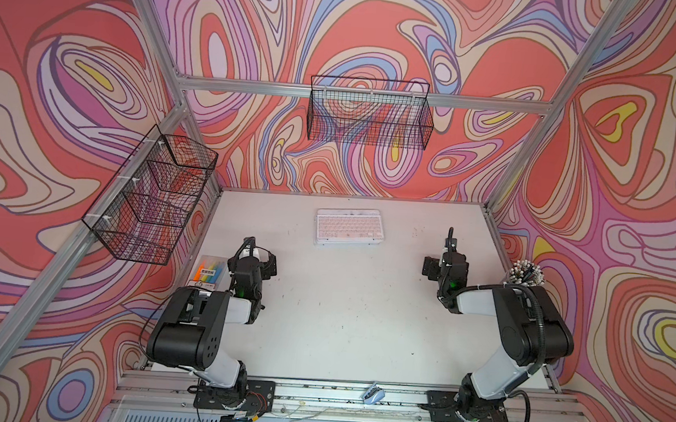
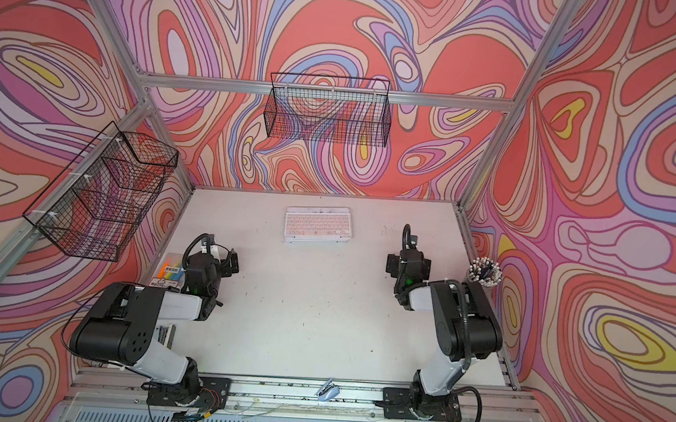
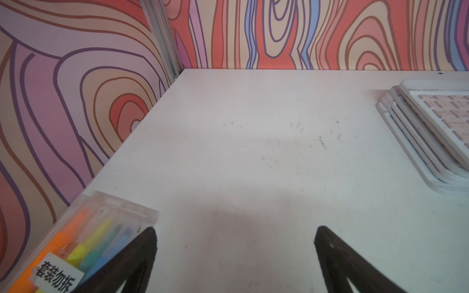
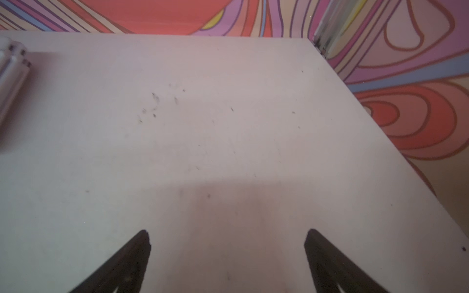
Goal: Stack the numeric keypads
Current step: Reset both arms
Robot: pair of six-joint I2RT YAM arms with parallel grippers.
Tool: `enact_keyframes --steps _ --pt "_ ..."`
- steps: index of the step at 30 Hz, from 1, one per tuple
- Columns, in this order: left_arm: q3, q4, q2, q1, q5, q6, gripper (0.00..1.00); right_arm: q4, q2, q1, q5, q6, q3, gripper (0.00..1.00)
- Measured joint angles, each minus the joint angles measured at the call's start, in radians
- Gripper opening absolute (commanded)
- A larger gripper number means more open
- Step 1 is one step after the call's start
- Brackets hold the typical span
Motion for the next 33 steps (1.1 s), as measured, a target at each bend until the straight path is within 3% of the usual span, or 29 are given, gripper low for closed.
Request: enact_keyframes --steps 3,11,33 --pt "0.0 -0.002 0.001 0.0 0.005 0.0 1.0 0.134 0.003 -0.073 -0.075 0.005 -0.075 0.98" --pt "0.0 -0.006 0.001 0.0 0.008 0.0 1.0 0.281 0.008 -0.063 -0.158 0.005 -0.092 0.98" --pt "0.0 -0.007 0.001 0.0 0.008 0.0 1.0 0.302 0.009 -0.063 -0.187 0.006 -0.086 0.98"
